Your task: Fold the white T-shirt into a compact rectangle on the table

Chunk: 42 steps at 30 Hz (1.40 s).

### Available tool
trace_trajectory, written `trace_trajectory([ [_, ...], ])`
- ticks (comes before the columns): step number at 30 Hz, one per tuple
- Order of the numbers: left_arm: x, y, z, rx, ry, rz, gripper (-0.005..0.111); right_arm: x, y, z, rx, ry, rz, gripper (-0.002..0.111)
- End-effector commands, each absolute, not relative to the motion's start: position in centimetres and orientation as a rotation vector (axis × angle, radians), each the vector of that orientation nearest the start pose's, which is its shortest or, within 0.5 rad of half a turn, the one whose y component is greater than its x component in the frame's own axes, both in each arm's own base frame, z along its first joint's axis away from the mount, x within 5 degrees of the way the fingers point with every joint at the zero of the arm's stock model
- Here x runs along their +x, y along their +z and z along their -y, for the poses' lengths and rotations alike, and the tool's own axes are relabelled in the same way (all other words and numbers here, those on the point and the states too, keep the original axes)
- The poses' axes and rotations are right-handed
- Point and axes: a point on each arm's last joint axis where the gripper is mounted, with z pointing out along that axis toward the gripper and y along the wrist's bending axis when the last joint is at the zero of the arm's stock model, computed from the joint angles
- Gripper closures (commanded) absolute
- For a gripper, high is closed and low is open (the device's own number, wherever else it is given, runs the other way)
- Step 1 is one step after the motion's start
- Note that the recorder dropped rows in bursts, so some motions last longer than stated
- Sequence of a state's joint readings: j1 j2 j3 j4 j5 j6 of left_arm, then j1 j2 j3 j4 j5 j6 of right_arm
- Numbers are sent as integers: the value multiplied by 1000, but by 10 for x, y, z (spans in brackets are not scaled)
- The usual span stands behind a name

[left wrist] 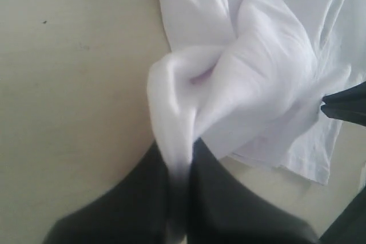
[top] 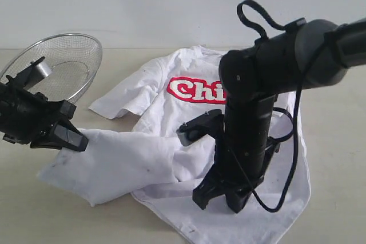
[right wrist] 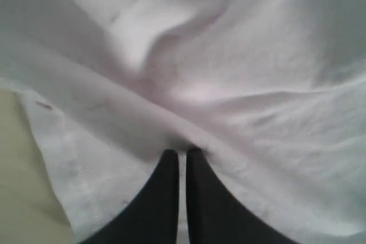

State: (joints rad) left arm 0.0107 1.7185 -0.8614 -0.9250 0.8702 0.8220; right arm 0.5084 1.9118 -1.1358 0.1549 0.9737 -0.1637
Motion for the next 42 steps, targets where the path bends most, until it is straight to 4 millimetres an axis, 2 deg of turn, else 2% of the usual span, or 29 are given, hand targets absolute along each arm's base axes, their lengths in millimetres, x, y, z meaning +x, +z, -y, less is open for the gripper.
trace_trajectory([
  [1, 288, 166, 52, 259, -928, -2772, 98, 277, 137, -167, -908, 161, -3093, 109],
  [7, 288, 164, 49, 273, -875, -2788, 54, 278, 137, -168, -901, 165, -3081, 109],
  [9, 289, 162, 45, 261, -803, -2814, 49, 278, 137, -168, -900, 166, -3078, 109],
  [13, 292, 158, 35, 263, -648, -2829, 49, 276, 137, -167, -906, 163, -3093, 109],
  [16, 298, 164, 31, 242, -638, -2812, 49, 273, 134, -166, -910, 158, -3111, 109],
  [23, 308, 196, 43, 287, -902, -2794, 49, 258, 120, -157, -922, 132, -3166, 109],
  [28, 315, 214, 48, 348, -992, -2743, 49, 248, 111, -150, -925, 116, -3192, 109],
  [33, 324, 233, 62, 373, -1127, -2598, 49, 226, 98, -137, -954, 69, -3295, 109],
  [38, 323, 229, 85, 463, -1090, -2590, 54, 221, 96, -125, -910, -126, -3347, 109],
  [40, 324, 220, 102, 512, -1073, -2603, 55, 224, 98, -113, -903, -361, -3344, 109],
  [42, 325, 210, 112, 535, -1072, -2623, 55, 225, 100, -105, -905, -515, -3340, 109],
])
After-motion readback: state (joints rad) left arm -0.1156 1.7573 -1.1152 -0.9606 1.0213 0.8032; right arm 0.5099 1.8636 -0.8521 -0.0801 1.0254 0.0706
